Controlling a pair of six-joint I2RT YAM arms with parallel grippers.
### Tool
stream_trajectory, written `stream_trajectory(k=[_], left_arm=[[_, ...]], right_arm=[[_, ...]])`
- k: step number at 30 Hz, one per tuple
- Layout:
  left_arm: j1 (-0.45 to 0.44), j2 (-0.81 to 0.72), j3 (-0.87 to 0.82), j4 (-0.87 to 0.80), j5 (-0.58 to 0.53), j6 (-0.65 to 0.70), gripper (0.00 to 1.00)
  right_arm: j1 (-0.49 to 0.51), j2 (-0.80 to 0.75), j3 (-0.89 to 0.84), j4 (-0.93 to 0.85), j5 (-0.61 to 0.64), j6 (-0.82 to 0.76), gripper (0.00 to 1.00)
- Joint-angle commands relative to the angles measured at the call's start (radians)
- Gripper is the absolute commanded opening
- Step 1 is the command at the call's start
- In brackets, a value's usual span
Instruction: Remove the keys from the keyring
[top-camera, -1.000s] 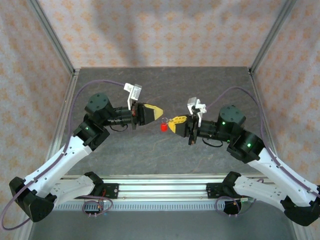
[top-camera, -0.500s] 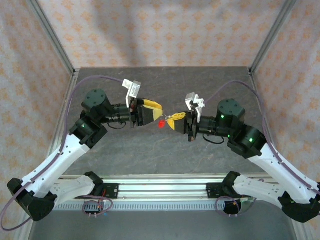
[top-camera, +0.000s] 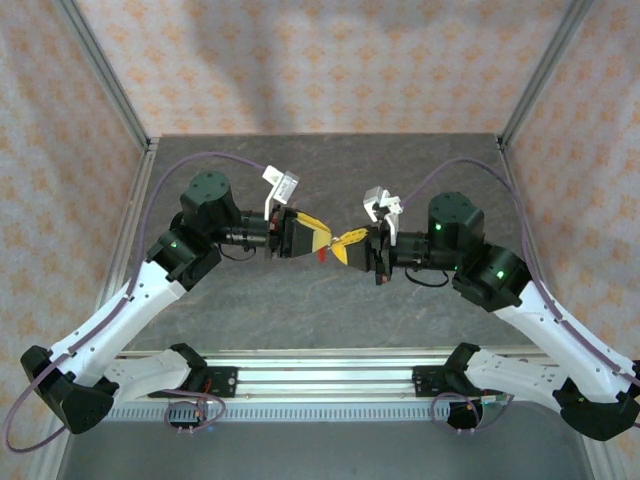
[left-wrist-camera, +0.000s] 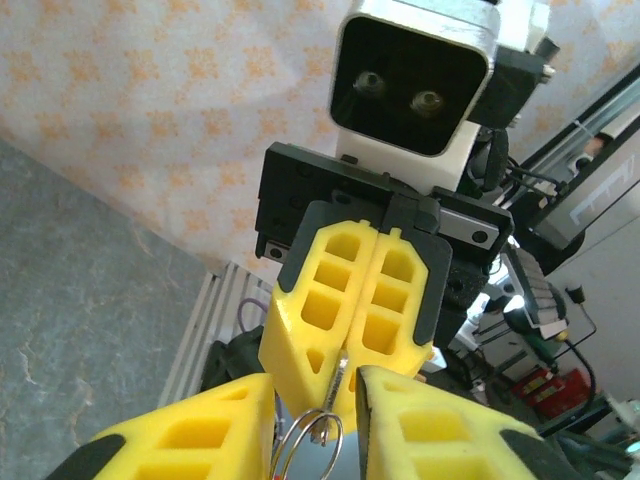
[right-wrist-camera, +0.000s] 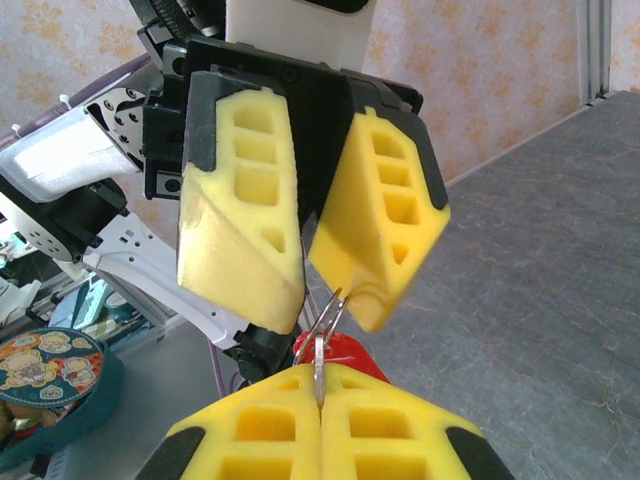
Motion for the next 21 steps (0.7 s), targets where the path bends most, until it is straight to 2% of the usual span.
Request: stream_trajectory(k=[1, 7, 10, 12, 16, 21], left_arm=[[-0.007, -0.012, 0.032, -0.019, 0.036, 0.041, 0.23], [-0.007, -0.016, 0.026, -0.017, 0.04, 0.042, 0.18], [-0.007, -0.02, 0.024, -0.012, 0.039, 0.04, 0.09], [-0.006, -0.026, 0.016, 0.002, 0.03, 0.035, 0.08], [-0.003, -0.043, -0.031, 0.118, -0.016, -0.043, 0.0], [-0.001, -0.053, -0.109, 0.33, -0.088, -0.173, 0.0]], right_arm=[[-0.01, -0.003, 0.042, 0.004, -0.015, -0.013, 0.0], [-0.018, 0.0, 0.045, 0.002, -0.013, -0.011, 0.0], [-0.019, 0.001, 0.045, 0.002, -0.011, -0.01, 0.0], [-0.019, -0.002, 0.043, 0.003, -0.005, -0.016, 0.0], [-0.019, -0.031, -0.004, 0.066, 0.014, -0.018, 0.0], [-0.014, -0.086, -0.115, 0.212, 0.034, -0.006, 0.0]])
